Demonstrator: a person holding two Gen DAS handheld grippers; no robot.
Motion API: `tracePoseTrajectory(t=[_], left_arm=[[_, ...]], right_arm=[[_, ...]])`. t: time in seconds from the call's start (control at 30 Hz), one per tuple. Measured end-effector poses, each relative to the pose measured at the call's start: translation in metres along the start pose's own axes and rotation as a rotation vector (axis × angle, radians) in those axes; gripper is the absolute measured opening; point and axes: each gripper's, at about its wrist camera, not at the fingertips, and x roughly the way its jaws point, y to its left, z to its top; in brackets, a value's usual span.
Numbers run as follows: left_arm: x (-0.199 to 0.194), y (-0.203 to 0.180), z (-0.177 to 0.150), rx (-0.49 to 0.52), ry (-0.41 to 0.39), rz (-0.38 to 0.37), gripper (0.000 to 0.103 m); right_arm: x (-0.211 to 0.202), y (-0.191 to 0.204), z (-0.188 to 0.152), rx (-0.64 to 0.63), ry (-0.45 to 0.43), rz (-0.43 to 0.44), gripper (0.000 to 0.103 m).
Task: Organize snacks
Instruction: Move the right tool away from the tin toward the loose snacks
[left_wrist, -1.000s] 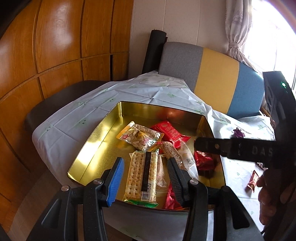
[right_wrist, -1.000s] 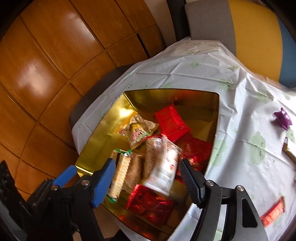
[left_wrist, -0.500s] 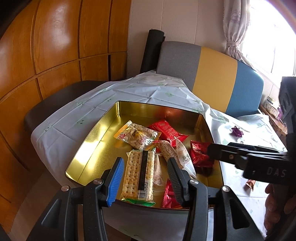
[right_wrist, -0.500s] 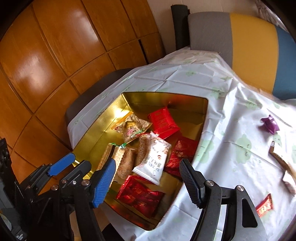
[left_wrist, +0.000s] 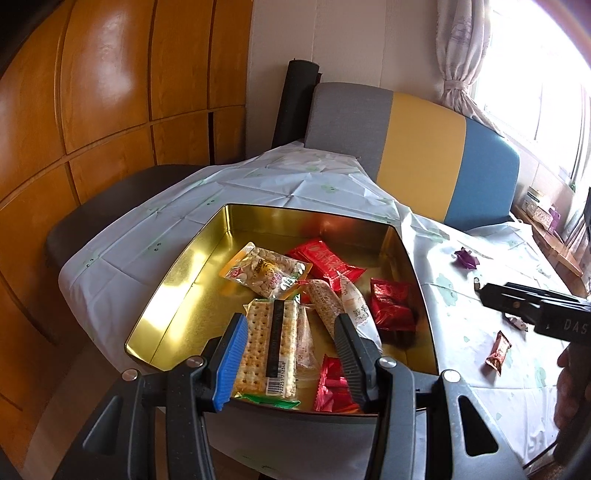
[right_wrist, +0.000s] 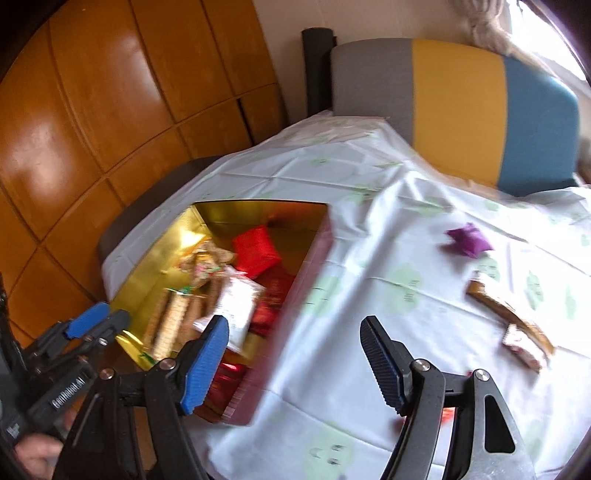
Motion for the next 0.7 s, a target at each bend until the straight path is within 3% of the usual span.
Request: tracePoseTrajectory(t=[0.4,0.7], left_arm=[[-0.002,-0.01,-0.002,0.036,0.002,-0.004,0.049],[-0.006,-0.031,-0.008,0.093,0.013,-0.011,0.049]], right_arm=[[-0.052,-0.103,-0.017,0.02,0.012,-0.239,0.078],[-0.11,-0.229,-0.029,0.211,-0.071,-0.496,0.082]])
